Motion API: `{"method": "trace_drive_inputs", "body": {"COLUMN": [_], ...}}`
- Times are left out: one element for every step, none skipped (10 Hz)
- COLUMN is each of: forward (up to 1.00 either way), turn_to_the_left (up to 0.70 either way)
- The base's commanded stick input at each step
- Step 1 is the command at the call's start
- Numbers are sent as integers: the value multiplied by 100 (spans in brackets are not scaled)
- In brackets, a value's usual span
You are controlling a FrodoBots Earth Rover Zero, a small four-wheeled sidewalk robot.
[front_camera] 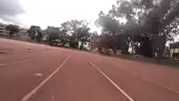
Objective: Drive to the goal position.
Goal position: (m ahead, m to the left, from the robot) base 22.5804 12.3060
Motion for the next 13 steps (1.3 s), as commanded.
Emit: {"method": "trace_drive_inputs", "body": {"forward": [45,45,45,45,45,45,45,45,45,45,45,45,45], "turn_to_the_left": [0,0,0,0,0,0,0,0,0,0,0,0,0]}}
